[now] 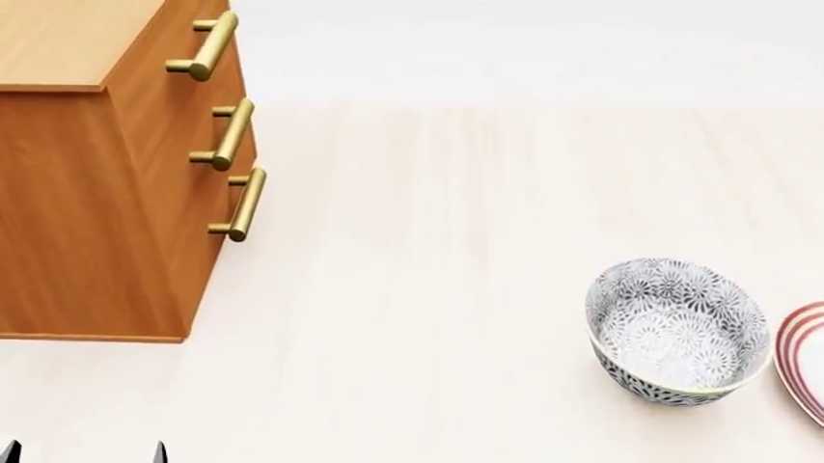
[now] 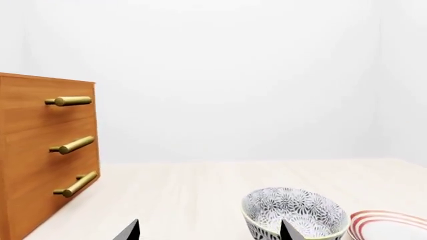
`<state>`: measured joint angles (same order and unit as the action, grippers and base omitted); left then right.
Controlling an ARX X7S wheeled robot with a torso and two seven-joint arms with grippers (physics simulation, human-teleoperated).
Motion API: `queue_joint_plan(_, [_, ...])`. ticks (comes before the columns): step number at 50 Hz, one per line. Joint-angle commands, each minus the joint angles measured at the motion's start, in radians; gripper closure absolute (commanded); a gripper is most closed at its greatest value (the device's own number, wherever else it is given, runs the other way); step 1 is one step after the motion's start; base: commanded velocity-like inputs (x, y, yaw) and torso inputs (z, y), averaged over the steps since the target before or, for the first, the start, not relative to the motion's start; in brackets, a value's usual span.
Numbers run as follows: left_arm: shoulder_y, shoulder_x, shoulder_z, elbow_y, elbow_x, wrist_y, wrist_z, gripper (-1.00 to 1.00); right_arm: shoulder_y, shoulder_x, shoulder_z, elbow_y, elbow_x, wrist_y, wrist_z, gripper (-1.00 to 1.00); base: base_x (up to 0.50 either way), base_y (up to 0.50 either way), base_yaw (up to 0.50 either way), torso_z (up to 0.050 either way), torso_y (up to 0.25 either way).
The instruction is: Put the bowl on top of the cabinet.
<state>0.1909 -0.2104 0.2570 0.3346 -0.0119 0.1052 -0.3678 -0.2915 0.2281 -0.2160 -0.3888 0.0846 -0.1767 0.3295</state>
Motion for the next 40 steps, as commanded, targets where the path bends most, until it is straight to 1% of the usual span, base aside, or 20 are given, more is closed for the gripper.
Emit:
queue_joint_plan(1, [-0.006, -0.006, 0.002, -0.004, -0.007, -0.003, -0.007, -1.0, 0.003, 0.005, -0.005, 0.002, 0.001, -0.003, 0.007, -1.0, 0.33, 0.0, 0.0, 0.0, 0.0])
queue_joint_plan(40, [-0.005, -0.025, 0.019, 0.002, -0.013, 0.004, -0.028, -1.0, 0.005, 0.017, -0.021, 0.007, -0.008, -0.014, 0.036, -1.0, 0.32, 0.0, 0.0, 0.0, 0.0])
